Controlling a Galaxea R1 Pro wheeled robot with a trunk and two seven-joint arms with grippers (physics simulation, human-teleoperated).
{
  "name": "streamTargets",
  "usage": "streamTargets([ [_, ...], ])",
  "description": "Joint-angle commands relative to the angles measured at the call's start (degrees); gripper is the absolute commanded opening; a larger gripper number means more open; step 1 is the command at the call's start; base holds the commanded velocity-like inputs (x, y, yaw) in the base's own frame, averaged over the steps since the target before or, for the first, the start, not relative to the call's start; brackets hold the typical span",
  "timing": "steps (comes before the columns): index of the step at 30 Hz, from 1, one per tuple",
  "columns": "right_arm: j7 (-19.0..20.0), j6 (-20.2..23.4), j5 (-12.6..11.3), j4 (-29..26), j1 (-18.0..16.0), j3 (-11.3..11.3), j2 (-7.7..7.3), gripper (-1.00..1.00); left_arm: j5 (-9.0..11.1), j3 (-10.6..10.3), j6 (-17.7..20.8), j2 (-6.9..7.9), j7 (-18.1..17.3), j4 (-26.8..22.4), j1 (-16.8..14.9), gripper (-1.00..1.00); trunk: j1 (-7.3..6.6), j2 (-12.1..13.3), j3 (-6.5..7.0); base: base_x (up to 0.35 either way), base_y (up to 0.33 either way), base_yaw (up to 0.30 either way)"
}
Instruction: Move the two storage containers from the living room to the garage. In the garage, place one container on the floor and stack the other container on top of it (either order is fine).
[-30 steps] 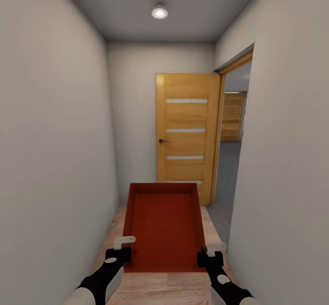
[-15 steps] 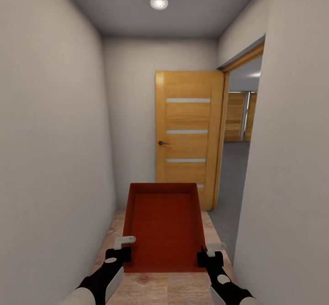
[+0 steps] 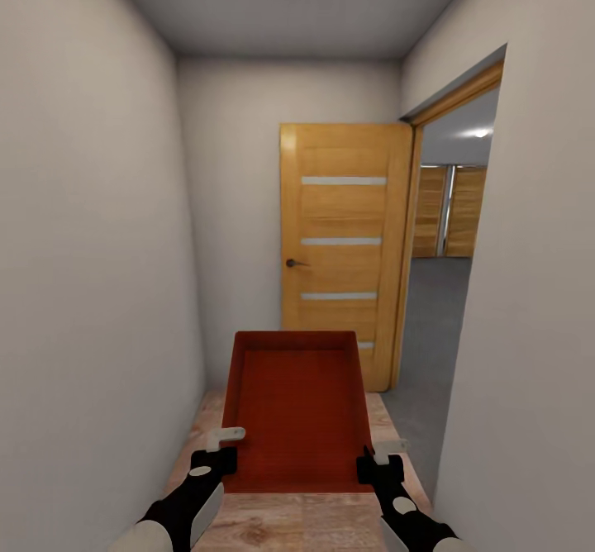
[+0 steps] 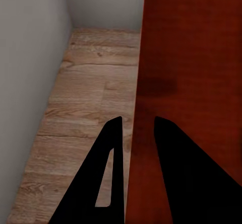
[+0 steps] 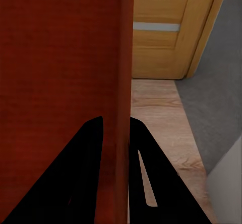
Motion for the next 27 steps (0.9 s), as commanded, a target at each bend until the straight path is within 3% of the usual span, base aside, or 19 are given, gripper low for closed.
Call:
streamTargets([
  [1, -0.6, -0.2, 0.4, -0.2, -0.1, -1.9, -0.37, -1.00, 0.9, -0.1, 0.1, 0.61, 0.6, 0.0, 0.0, -1.00, 0.05, 0.0, -0.01, 0.322, 0.000, 0.000],
  [8, -0.6, -0.2, 0.3, -0.2, -0.1, -1.9, -0.41, -1.00, 0.9, -0.1, 0.1, 0.61, 0.6, 0.0, 0.0, -1.00, 0.05, 0.0, -0.01, 0.295, 0.000, 0.000],
  [27, -0.6, -0.2, 0.3, -0.2, -0.1, -1.9, -0.24, -1.00, 0.9, 0.0, 0.1, 0.61, 0.8, 0.0, 0.0, -1.00, 0.05, 0.0, -0.01, 0.012, 0.000, -0.029],
])
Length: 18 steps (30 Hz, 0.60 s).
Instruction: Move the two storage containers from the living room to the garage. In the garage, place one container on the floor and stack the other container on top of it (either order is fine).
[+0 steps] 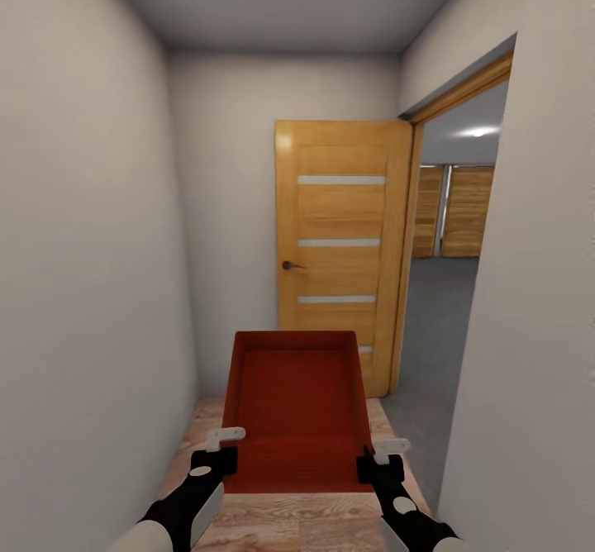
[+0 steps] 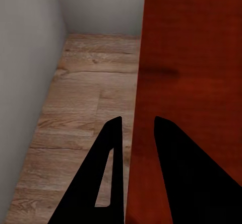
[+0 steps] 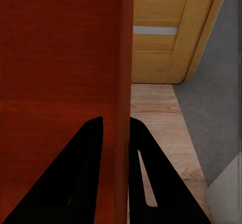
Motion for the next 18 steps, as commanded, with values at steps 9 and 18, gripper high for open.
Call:
streamTargets([
  [9, -0.6, -0.2, 0.1, -0.1, -0.1, -1.9, -0.21, -1.00, 0.7, 0.2, 0.1, 0.59, 0.6, 0.0, 0.0, -1.00, 0.01, 0.0, -0.01, 0.047, 0.011, -0.259],
  [18, -0.6, -0.2, 0.1, -0.1, -0.1, -1.9, -0.28, -1.00, 0.8, 0.2, 0.1, 0.60, 0.5, -0.1, 0.0, -1.00, 0.01, 0.0, -0.01, 0.220, 0.187, -0.282],
])
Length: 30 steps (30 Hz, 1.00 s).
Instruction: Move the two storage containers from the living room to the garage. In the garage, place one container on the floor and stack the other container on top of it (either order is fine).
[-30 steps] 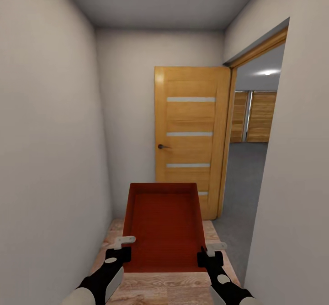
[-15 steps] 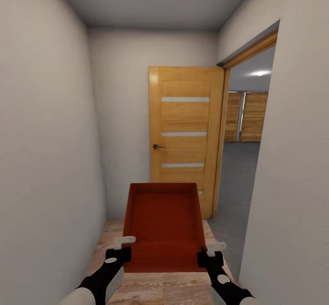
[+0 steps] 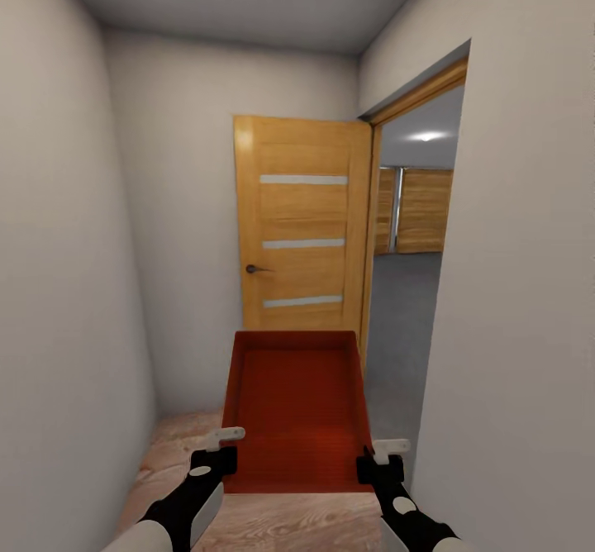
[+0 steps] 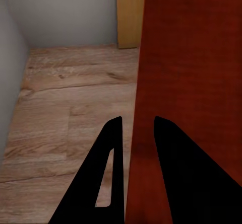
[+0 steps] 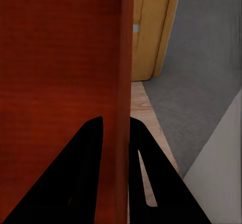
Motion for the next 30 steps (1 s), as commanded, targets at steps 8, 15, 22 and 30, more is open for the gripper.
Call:
streamTargets([
  [8, -0.5, -0.1, 0.4, -0.1, -0.1, -2.0, -0.33, -1.00, 0.8, 0.2, 0.1, 0.52, 0.6, 0.0, 0.0, -1.00, 0.04, 0.0, -0.01, 0.244, 0.217, -0.283],
  [15, -0.5, -0.1, 0.4, -0.1, -0.1, -2.0, -0.33, -1.00, 0.8, 0.2, 0.1, 0.50, 0.6, 0.0, 0.0, -1.00, 0.04, 0.0, -0.01, 0.245, 0.218, -0.283],
  [22, -0.5, -0.1, 0.4, -0.1, -0.1, -2.0, -0.33, -1.00, 0.8, 0.2, 0.1, 0.48, 0.6, 0.0, 0.0, -1.00, 0.04, 0.0, -0.01, 0.245, 0.218, -0.283],
  [30, -0.5, -0.2, 0.4, -0.1, -0.1, -2.0, -0.33, -1.00, 0.8, 0.2, 0.1, 0.48, 0.6, 0.0, 0.0, -1.00, 0.04, 0.0, -0.01, 0.245, 0.218, -0.283],
])
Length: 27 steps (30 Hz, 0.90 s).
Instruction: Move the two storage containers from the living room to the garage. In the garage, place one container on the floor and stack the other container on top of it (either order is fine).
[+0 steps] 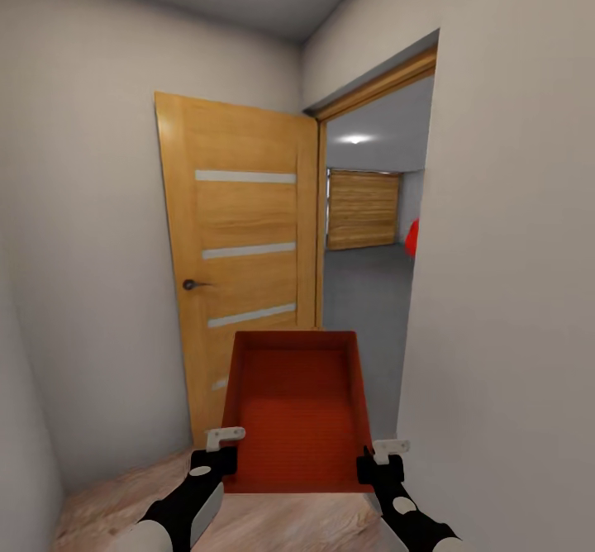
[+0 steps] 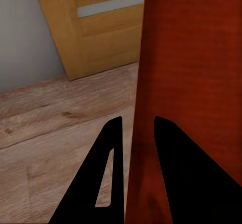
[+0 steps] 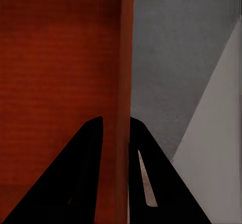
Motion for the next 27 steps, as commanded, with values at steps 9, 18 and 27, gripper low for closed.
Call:
streamTargets([
  [9, -0.5, -0.1, 0.3, -0.1, -0.1, -1.9, -0.33, -1.00, 0.8, 0.1, 0.1, 0.54, 0.6, 0.0, 0.0, -1.00, 0.04, 0.0, -0.01, 0.245, 0.217, -0.265],
  [18, -0.5, -0.1, 0.4, -0.1, -0.1, -1.9, -0.33, -1.00, 0.8, 0.1, 0.1, 0.50, 0.7, 0.0, 0.0, -1.00, 0.04, 0.0, -0.01, 0.200, 0.172, -0.032],
  [27, -0.5, -0.1, 0.4, -0.1, -0.1, -1.9, -0.29, -1.00, 0.8, 0.1, 0.1, 0.50, 0.8, 0.0, 0.0, -1.00, 0.04, 0.0, -0.01, 0.013, 0.011, -0.015],
])
